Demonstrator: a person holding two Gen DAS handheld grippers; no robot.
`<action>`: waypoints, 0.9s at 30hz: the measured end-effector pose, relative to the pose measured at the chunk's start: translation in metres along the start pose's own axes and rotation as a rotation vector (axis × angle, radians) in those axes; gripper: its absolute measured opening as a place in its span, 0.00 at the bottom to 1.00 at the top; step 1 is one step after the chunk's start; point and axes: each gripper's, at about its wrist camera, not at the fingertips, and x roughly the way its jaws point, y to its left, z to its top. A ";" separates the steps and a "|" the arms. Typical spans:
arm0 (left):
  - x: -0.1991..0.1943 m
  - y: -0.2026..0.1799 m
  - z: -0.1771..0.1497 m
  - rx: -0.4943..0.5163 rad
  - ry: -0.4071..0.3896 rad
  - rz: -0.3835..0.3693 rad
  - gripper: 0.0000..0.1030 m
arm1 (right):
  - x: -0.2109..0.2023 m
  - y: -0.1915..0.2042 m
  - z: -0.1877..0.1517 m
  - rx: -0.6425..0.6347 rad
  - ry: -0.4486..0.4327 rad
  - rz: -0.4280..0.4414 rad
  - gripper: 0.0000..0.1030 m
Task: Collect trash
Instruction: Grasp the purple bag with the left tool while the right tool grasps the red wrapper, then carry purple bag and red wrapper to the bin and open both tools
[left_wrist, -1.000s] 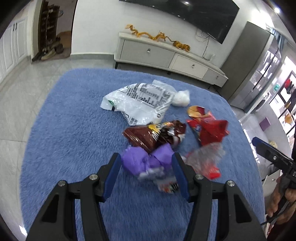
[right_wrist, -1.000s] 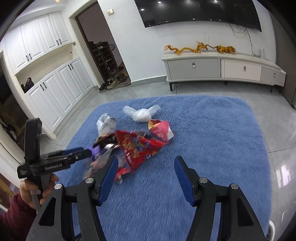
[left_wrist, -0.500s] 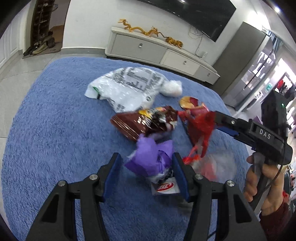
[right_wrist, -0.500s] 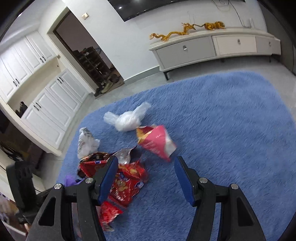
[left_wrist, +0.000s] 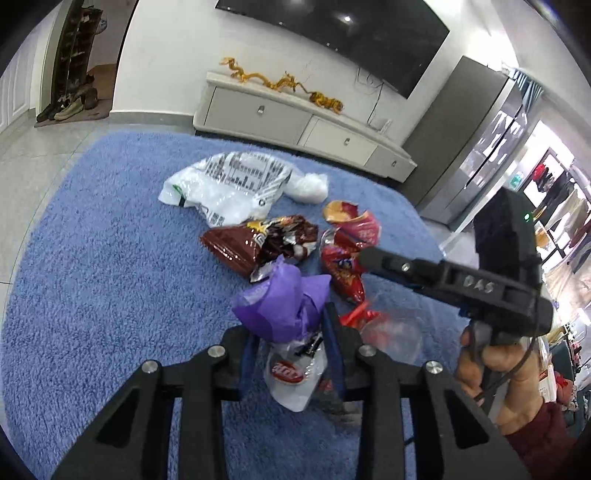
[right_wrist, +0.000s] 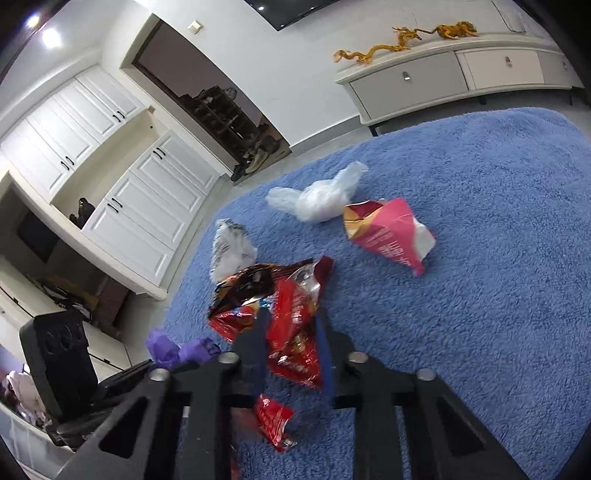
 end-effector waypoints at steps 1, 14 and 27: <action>-0.004 -0.001 0.000 0.000 -0.007 -0.003 0.30 | -0.004 0.003 -0.002 -0.014 -0.007 -0.005 0.16; -0.073 -0.047 -0.001 0.059 -0.117 -0.029 0.29 | -0.106 0.037 -0.033 -0.106 -0.180 -0.019 0.11; -0.063 -0.194 -0.020 0.224 -0.051 -0.182 0.30 | -0.276 0.012 -0.108 -0.034 -0.375 -0.274 0.11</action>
